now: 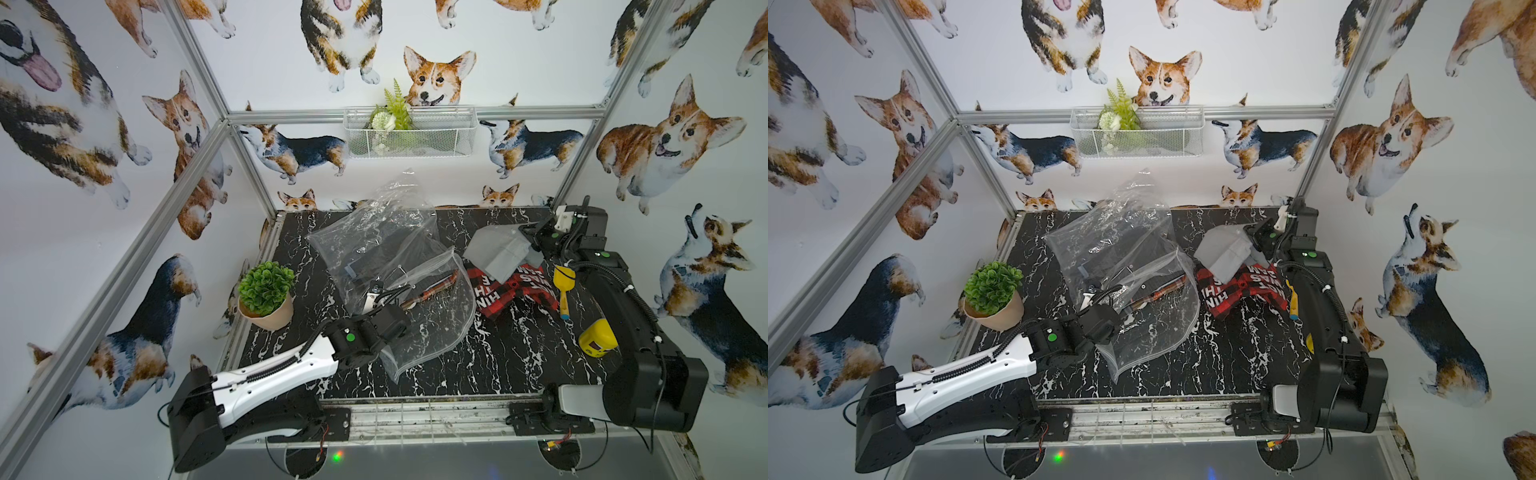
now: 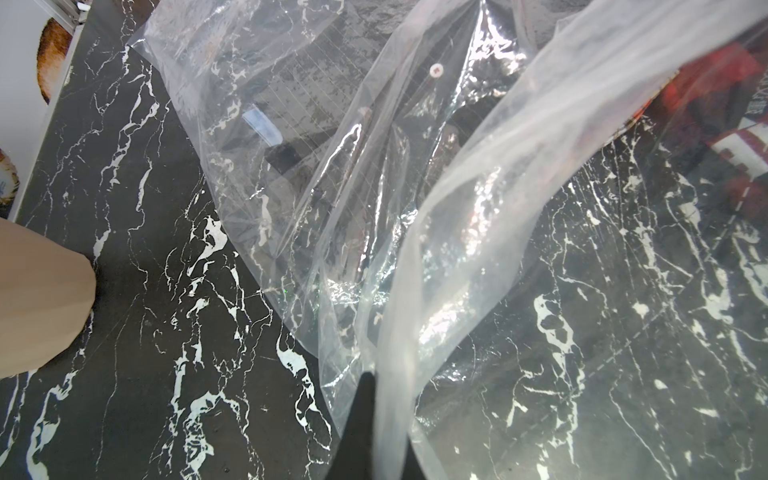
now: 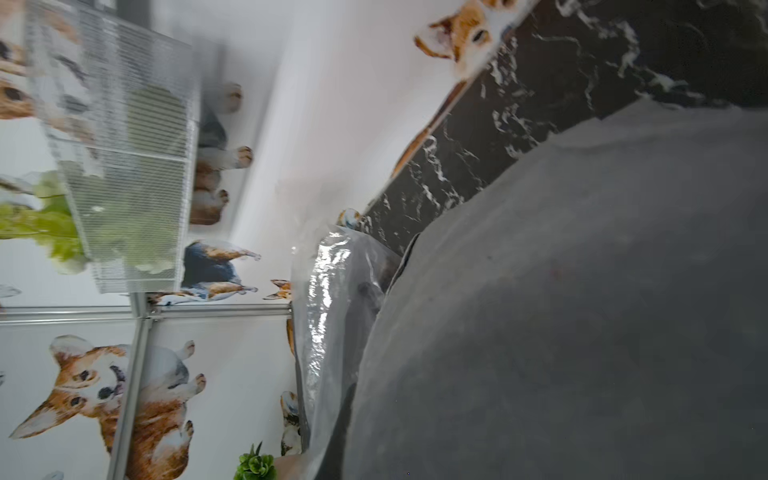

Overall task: Take the shirt out of the vacuum bag
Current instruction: Place the shirt at the center of the board, then take out the shirt from the vacuum bag.

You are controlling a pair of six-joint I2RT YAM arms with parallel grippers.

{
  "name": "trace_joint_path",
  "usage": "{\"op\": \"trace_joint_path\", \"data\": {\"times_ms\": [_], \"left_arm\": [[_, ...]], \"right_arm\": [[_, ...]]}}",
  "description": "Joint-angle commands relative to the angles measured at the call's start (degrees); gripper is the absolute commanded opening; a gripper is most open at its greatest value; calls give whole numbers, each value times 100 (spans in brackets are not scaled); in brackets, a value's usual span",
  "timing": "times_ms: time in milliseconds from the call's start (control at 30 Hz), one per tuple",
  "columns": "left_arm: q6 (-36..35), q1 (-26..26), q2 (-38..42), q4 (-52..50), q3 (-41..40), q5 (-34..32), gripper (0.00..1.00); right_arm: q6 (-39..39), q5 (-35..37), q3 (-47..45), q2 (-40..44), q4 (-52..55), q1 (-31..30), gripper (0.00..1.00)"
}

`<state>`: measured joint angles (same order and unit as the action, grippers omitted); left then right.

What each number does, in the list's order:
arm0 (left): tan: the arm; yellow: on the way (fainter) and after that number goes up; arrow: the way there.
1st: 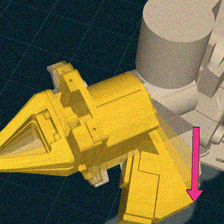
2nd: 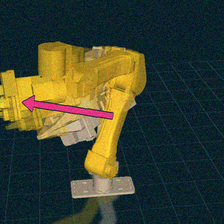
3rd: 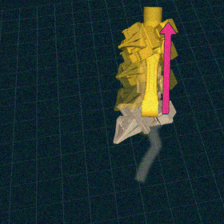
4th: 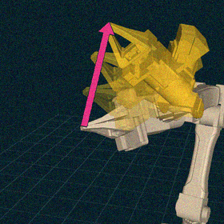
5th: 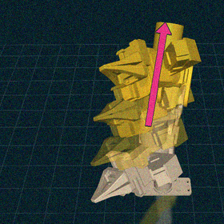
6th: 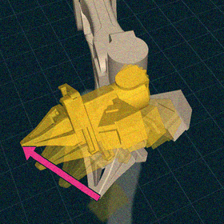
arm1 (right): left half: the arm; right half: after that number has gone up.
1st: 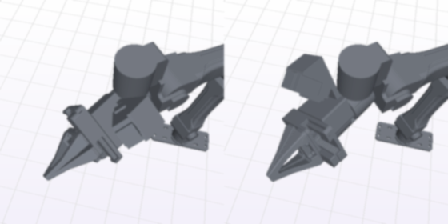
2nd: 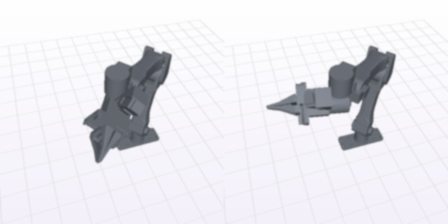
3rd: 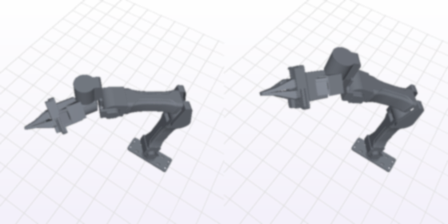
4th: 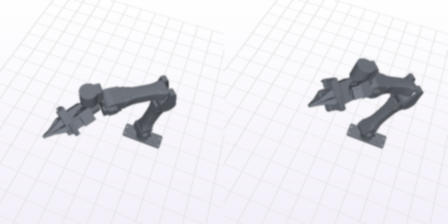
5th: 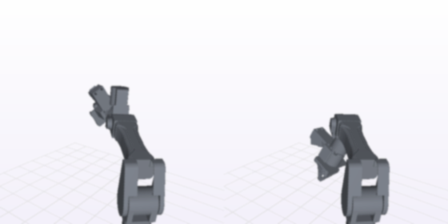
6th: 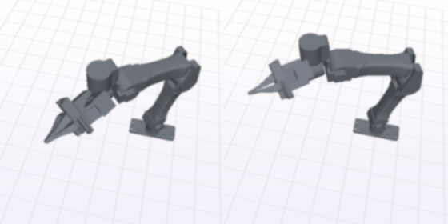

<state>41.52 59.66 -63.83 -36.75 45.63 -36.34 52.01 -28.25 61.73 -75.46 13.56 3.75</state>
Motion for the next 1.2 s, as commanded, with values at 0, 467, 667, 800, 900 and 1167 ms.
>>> {"op": "trace_joint_path", "data": {"times_ms": [0,467,667,800,900,1167], "left_arm": [[146,-12,-4,-60,-62,-30,0],[103,-7,-235,-16,174,211,0],[32,-2,-122,-38,175,277,0],[6,-1,-99,-102,199,320,0],[-22,-7,-88,-122,218,320,0],[-46,-6,-107,-43,505,426,0]], "right_arm": [[-112,38,-1186,242,-1203,-27,0],[-27,757,-4459,1434,-2152,-76,0],[170,472,-4675,1599,-2142,-50,47],[265,693,-4311,2650,-1392,-45,83],[84,805,-3745,3162,-641,-36,93],[370,718,-2499,4065,491,-199,95]]}}
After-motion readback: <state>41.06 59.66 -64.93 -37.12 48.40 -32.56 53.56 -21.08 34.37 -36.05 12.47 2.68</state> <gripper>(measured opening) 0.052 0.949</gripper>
